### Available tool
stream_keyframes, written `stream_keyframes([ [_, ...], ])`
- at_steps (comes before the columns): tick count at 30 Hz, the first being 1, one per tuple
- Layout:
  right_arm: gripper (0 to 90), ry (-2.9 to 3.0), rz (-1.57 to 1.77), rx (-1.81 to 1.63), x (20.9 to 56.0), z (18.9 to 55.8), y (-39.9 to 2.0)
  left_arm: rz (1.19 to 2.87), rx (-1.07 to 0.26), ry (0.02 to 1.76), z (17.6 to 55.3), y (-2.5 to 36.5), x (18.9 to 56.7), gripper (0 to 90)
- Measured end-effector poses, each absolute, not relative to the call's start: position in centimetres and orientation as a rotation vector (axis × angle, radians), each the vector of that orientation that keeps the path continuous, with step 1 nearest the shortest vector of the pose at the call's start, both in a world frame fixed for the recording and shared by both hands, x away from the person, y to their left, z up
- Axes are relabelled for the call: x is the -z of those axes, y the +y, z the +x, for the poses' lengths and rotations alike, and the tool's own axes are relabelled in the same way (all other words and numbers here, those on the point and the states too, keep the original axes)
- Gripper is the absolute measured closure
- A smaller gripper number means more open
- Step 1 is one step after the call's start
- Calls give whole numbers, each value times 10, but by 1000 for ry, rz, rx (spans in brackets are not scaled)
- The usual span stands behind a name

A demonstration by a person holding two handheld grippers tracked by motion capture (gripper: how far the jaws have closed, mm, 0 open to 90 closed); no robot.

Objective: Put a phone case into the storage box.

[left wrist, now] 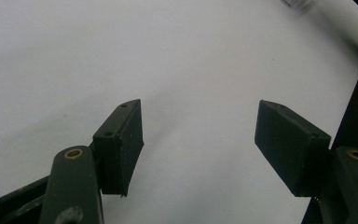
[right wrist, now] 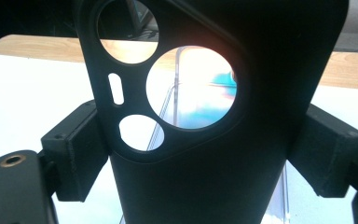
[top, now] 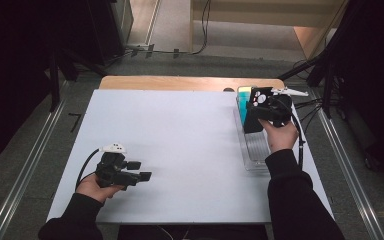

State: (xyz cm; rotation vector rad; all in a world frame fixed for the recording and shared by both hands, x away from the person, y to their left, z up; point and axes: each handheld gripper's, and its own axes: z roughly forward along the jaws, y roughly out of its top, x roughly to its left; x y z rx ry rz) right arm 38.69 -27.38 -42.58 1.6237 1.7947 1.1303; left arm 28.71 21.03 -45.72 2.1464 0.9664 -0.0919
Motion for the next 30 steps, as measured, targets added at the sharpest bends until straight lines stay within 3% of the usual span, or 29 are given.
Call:
stream_keyframes([
  [30,120,1802,1661,-1053,443,433,-267,2142,101,983,288,210,460,329],
])
